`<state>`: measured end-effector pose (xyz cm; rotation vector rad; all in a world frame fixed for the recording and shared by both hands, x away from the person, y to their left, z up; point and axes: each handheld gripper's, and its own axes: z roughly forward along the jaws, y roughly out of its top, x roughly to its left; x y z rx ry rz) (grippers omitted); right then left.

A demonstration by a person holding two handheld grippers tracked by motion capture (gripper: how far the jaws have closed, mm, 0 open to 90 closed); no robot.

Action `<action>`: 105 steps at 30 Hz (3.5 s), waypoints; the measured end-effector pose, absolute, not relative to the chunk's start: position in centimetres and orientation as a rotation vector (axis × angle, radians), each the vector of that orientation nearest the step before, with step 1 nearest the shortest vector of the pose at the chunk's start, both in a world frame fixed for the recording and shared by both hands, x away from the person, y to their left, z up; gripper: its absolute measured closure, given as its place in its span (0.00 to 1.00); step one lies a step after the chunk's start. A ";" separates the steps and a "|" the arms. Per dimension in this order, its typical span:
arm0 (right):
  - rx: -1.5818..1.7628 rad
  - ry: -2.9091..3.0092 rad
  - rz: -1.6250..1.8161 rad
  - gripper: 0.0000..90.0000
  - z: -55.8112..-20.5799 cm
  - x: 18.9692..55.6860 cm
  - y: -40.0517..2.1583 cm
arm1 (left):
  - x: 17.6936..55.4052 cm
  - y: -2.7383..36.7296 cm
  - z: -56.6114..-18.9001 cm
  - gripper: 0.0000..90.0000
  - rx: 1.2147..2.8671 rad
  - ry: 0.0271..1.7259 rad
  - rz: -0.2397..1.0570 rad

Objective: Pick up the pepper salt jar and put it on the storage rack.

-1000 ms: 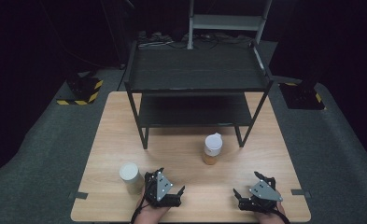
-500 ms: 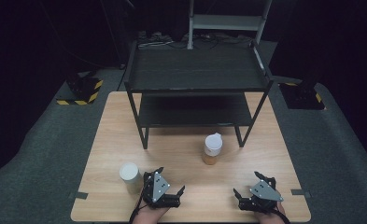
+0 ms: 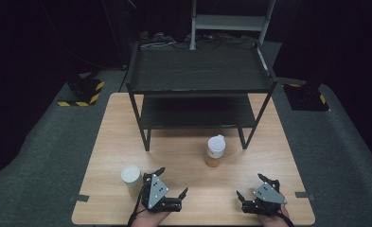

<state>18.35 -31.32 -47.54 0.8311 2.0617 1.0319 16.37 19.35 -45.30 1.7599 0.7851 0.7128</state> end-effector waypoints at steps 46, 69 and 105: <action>0.831 2.063 1.031 0.00 -47.5 18.4 -31.3 | 12.7 25.9 -41.8 0.00 1.643 0.880 0.869; 0.832 2.061 1.033 0.00 -47.6 18.3 -31.3 | 12.3 28.0 -44.9 0.00 1.602 0.980 0.855; 0.838 2.063 1.039 0.00 -47.5 18.4 -31.4 | 13.8 29.7 -47.9 0.38 1.576 1.003 0.745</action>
